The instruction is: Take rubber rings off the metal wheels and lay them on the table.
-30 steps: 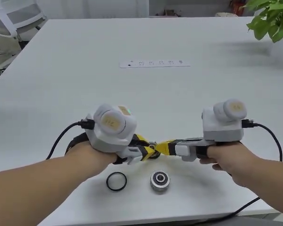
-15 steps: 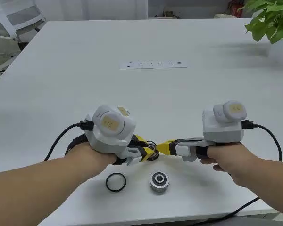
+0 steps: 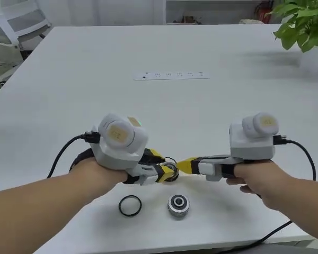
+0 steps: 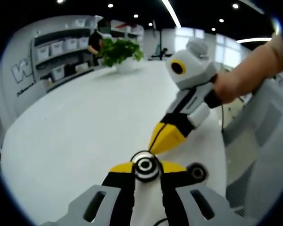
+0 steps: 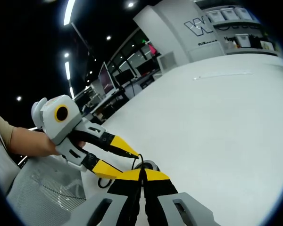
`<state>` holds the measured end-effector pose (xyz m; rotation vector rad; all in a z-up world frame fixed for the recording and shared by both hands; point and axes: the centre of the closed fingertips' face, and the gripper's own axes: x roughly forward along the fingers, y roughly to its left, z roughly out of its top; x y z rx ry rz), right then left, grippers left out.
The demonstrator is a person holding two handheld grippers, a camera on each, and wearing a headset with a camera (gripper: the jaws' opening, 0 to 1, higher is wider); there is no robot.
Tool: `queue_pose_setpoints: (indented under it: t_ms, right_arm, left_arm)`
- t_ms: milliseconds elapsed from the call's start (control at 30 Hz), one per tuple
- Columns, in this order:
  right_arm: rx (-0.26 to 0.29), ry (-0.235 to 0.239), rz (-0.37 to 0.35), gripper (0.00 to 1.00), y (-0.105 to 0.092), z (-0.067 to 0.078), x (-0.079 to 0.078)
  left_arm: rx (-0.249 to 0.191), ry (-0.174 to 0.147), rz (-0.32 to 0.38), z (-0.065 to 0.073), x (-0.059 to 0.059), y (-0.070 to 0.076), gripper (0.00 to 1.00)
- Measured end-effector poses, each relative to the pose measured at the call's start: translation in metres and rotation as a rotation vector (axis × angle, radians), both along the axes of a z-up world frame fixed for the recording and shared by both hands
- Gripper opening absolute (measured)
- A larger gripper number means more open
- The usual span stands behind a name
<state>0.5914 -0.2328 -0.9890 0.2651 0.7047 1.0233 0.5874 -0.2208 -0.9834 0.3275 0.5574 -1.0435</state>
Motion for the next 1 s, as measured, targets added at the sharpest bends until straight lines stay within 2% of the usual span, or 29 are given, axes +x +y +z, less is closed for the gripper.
queue_pose_setpoints:
  t_ms: [133,467,667,833,1000]
  right_arm:
    - [0.011,-0.004,0.002,0.00,0.001,0.005,-0.001]
    - [0.044,-0.013,0.005,0.00,0.003,0.019,-0.006]
    - [0.058,-0.020,0.004,0.00,0.004,0.026,-0.007]
    - [0.072,-0.022,0.004,0.00,0.005,0.033,-0.008]
    - [0.079,-0.019,0.015,0.00,0.010,0.037,-0.012]
  left_arm:
    - [-0.008,-0.007,-0.015,0.007,-0.006,0.004,0.28]
    - [-0.070,-0.030,-0.031,0.036,-0.021,0.012,0.35]
    - [-0.082,-0.047,-0.022,0.047,-0.026,0.025,0.41]
    - [-0.108,-0.047,-0.009,0.056,-0.030,0.034,0.47]
    - [-0.125,-0.051,-0.005,0.065,-0.038,0.041,0.52]
